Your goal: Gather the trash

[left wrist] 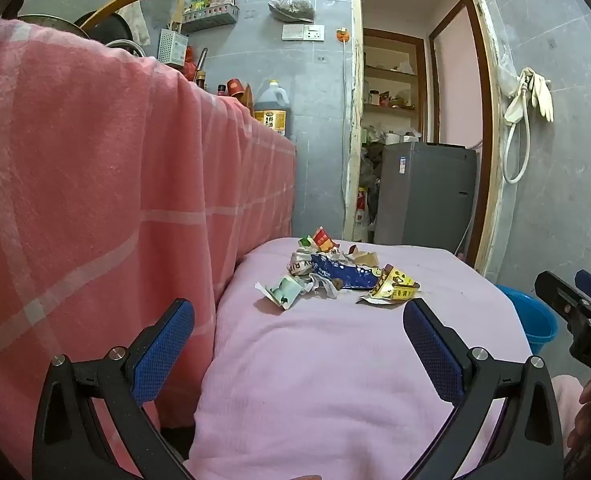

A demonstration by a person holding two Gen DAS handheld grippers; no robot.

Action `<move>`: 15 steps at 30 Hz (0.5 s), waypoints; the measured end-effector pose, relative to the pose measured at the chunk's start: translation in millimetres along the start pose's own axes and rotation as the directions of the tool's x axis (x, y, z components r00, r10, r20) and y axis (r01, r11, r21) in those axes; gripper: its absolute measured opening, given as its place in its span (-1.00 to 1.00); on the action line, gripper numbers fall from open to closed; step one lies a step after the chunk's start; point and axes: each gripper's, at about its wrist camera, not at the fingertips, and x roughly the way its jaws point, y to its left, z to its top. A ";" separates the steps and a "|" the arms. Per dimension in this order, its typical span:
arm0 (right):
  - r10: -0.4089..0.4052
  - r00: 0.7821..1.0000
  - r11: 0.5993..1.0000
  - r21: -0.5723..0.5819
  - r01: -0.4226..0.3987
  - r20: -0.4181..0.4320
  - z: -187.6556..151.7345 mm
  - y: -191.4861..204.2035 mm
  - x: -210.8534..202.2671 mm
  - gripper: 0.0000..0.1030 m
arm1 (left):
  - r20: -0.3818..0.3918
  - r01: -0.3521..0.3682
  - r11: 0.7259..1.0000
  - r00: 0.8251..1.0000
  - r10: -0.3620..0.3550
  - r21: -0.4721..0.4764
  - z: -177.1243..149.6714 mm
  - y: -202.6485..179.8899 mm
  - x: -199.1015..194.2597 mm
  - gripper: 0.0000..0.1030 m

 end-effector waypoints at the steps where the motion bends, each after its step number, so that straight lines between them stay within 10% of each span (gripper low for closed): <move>1: 0.000 1.000 1.000 0.003 0.000 0.000 0.2 -0.4 -0.1 1.00 | -0.001 0.000 1.000 1.000 0.000 0.000 0.0 -0.1 0.1 0.98; 15: -0.002 1.000 1.000 0.008 0.002 0.001 0.9 -2.5 -0.4 1.00 | 0.004 -0.002 1.000 1.000 0.002 -0.007 1.0 0.9 1.7 0.98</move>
